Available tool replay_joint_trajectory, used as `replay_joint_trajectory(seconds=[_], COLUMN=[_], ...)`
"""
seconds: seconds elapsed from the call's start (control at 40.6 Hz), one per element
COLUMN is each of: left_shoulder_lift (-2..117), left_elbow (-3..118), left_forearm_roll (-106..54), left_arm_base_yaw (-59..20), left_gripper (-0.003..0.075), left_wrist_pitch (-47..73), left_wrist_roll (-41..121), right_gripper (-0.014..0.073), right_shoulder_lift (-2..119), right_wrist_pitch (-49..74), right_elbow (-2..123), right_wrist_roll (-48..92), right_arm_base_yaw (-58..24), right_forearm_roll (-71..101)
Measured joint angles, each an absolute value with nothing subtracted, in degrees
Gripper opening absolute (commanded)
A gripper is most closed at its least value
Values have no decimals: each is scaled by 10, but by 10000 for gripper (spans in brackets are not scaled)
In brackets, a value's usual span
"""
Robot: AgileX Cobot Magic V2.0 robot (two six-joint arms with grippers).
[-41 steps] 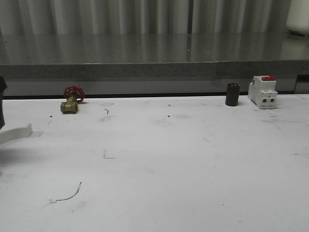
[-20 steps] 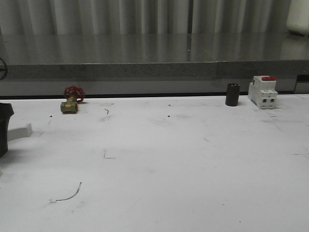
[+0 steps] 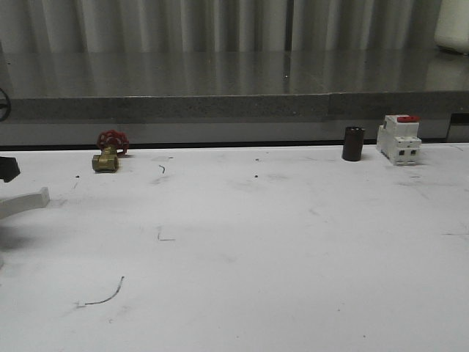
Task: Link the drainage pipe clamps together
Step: 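Lower the left gripper and grasp the white clamp half's end tab, then lift the clamp half and carry it toward the table center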
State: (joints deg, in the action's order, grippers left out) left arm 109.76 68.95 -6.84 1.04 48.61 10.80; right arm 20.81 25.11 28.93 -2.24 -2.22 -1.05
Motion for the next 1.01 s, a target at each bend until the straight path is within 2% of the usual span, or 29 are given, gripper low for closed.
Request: replay_joint_trajectory(seconds=[0.123, 0.369, 0.591, 0.714, 1.009], left_shoulder_lift=[1098, 1098, 1094, 1094, 1115], left_elbow=[690, 695, 749, 799, 898], left_forearm_roll=[-68, -68, -85, -85, -84], left_arm_base_yaw=[10, 10, 6, -26, -166], left_gripper=[72, 71, 74, 74, 74], left_wrist_pitch=[486, 492, 555, 600, 629], left_wrist_roll=[108, 108, 108, 87, -63], right_gripper=[590, 590, 590, 590, 590], right_shoulder_lift=[208, 208, 208, 208, 208], right_wrist_pitch=[251, 251, 251, 251, 251], right_elbow=[289, 289, 289, 289, 289], right_wrist_roll=[-22, -22, -22, -22, -22], right_arm_base_yaw=[-22, -22, -22, -22, -22], right_forearm_roll=[-11, -11, -11, -11, -11])
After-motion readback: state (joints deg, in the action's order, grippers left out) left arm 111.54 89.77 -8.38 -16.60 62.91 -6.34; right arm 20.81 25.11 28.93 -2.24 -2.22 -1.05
